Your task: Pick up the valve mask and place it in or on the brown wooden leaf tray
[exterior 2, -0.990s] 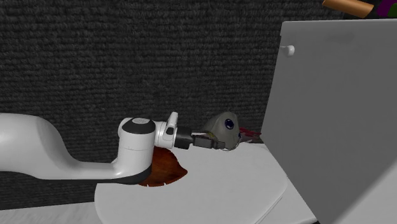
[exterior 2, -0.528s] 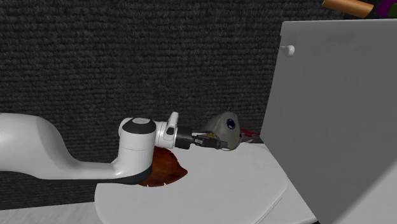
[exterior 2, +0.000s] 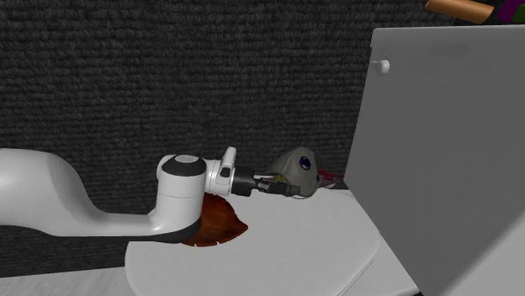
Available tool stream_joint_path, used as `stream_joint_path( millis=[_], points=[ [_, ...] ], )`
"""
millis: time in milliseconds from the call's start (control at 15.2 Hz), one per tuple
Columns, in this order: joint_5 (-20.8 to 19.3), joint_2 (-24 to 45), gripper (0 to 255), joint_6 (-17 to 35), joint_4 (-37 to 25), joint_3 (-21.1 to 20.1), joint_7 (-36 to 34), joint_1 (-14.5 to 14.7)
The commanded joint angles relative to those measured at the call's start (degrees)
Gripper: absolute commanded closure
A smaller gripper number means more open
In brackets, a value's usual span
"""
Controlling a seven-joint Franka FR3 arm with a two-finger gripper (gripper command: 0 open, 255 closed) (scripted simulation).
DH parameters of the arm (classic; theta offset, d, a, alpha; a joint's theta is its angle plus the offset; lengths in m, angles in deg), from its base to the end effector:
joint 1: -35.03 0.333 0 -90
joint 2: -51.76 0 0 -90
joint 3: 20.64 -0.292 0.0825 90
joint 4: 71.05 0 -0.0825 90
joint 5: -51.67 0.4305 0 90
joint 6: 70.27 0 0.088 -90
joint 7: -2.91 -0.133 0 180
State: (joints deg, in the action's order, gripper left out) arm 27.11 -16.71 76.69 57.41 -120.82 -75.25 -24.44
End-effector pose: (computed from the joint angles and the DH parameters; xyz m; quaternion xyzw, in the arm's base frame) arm 0.4903 0.3241 0.2310 0.7691 -0.0165 0.5212 0.3696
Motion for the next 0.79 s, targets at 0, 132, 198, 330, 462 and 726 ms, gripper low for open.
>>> stream_joint_path(
  millis=[0, 132, 198, 330, 462, 726],
  points=[
    [-0.26, 0.57, 255, 0.00, 0.02, 0.68, 0.68, 0.41],
    [-0.58, 1.28, 255, -0.28, 0.15, 1.79, 1.56, 0.94],
    [-0.73, 1.63, 255, -0.42, 0.21, 2.34, 2.01, 1.20],
    [-1.04, 2.31, 255, -0.72, 0.28, 3.45, 2.90, 1.71],
    [-1.34, 2.98, 255, -1.03, 0.32, 4.56, 3.80, 2.22],
    [-1.91, 4.29, 255, -1.72, 0.26, 6.78, 5.63, 3.23]
  ],
)
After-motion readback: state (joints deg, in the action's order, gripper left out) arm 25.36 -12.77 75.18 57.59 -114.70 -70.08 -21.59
